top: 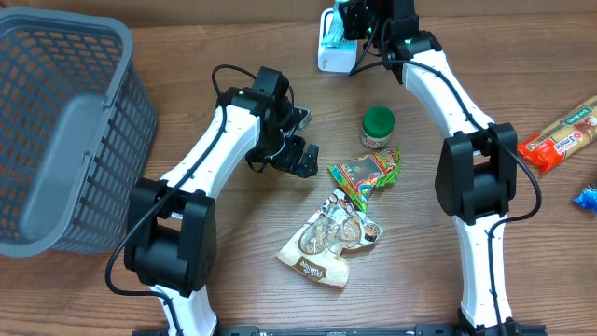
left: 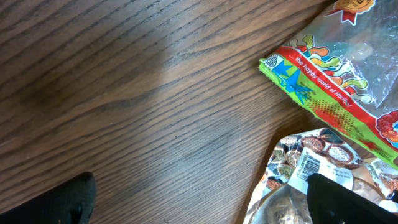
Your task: Scan the item barcode
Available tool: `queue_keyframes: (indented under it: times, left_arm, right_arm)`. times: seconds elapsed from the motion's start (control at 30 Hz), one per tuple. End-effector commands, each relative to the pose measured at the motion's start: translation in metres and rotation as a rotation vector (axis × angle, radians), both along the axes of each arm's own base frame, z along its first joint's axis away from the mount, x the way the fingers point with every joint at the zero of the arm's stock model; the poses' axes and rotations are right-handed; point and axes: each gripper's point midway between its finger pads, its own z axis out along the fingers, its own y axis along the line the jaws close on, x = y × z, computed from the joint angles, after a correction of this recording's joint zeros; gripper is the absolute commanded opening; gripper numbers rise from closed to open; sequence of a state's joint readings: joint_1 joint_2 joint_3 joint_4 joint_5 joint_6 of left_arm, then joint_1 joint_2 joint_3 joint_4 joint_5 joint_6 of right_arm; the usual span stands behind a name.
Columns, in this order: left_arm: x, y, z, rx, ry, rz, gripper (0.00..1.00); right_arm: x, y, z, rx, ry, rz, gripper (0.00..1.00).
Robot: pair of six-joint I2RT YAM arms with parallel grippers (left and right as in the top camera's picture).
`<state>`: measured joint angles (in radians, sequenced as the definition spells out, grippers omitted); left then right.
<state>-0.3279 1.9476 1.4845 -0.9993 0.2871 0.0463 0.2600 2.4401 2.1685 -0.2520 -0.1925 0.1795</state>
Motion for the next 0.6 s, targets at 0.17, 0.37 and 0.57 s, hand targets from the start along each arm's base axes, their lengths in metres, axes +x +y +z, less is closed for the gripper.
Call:
queue_keyframes:
  times: [0.17, 0.37, 0.57]
  left_arm:
    - [-0.002, -0.003, 0.0, 0.002, 0.021, 0.018, 1.0]
    - [-0.007, -0.002, 0.0, 0.009, 0.04, 0.018, 1.0]
    - [-0.006, -0.002, 0.0, 0.008, 0.04, 0.017, 1.0]
  right_arm:
    - [0.0, -0.003, 0.026, -0.001, -0.011, -0.013, 0.04]
    - [-0.013, -0.055, 0.098, -0.073, -0.047, -0.201, 0.04]
    - [-0.064, -0.16, 0.158, -0.288, -0.027, -0.636, 0.04]
